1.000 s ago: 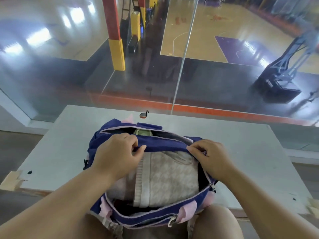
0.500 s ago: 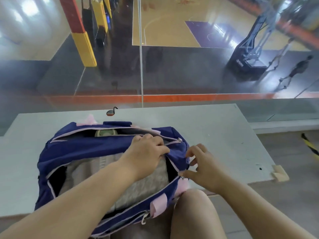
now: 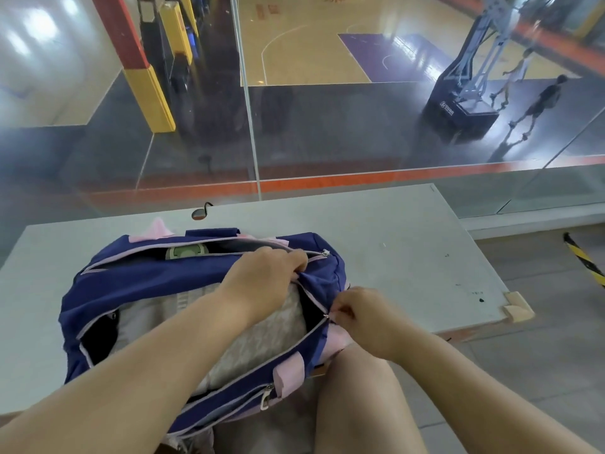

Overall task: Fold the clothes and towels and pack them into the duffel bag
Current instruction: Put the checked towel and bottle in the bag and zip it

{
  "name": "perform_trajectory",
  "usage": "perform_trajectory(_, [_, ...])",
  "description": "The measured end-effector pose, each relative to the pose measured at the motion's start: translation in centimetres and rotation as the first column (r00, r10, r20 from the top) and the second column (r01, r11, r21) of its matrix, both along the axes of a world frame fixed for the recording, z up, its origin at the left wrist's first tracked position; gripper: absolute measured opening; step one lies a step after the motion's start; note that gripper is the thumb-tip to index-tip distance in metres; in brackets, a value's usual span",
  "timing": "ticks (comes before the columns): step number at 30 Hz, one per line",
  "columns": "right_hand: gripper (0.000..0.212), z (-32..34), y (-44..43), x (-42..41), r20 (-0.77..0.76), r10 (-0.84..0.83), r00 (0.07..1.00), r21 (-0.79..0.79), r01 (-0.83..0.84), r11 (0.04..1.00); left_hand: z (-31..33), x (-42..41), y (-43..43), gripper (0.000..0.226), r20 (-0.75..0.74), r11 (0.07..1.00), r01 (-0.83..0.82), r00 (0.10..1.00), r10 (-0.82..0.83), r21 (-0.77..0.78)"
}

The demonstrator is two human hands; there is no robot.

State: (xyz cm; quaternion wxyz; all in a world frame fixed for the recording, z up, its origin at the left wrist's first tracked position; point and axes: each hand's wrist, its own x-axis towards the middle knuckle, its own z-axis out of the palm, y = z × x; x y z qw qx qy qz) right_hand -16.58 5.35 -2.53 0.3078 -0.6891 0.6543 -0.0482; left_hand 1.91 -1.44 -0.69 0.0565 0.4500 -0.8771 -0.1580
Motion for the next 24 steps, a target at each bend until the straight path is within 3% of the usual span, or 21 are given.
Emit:
perform_trajectory(4, [0.018, 0.9, 0.1, -0.9, -0.061, 0.07, 0.996, 0.104, -0.063, 0.993, 0.3, -0.3, 2.5, 0.012, -0.195, 0.996, 0.077, 0.977, -0.083, -0.038])
perform_trajectory(6, [0.018, 0.8, 0.3, -1.1, -0.034, 0.046, 0.998, 0.153, -0.04, 0.987, 0.6, -0.7, 3.9, 0.018, -0.137, 0.993, 0.108, 0.984, -0.113, -0.046])
perform_trajectory(11, [0.023, 1.9, 1.1, -1.6, 0.251, -0.125, 0.96, 0.233, 0.065, 0.97, -0.5, -1.5, 5.5, 0.031, 0.02, 0.981, 0.122, 0.993, -0.12, -0.154])
perform_trajectory(18, [0.017, 2.8, 2.6, -1.7, 0.414, -0.19, 0.89, 0.253, 0.087, 0.963, -1.5, -3.5, 6.5, 0.008, -0.091, 0.975, 0.072, 0.992, -0.093, -0.208])
perform_trajectory(22, [0.024, 2.4, 3.5, -2.1, 0.492, -0.206, 0.846, 0.274, 0.074, 0.959, -2.3, -3.7, 6.8, 0.019, -0.126, 0.972, 0.065, 0.987, -0.095, -0.226])
perform_trajectory(24, [0.023, 1.8, 3.6, -2.5, 0.449, -0.229, 0.864, 0.218, 0.143, 0.965, -2.4, -3.6, 6.8, 0.024, -0.144, 0.974, 0.054, 0.986, -0.087, -0.22])
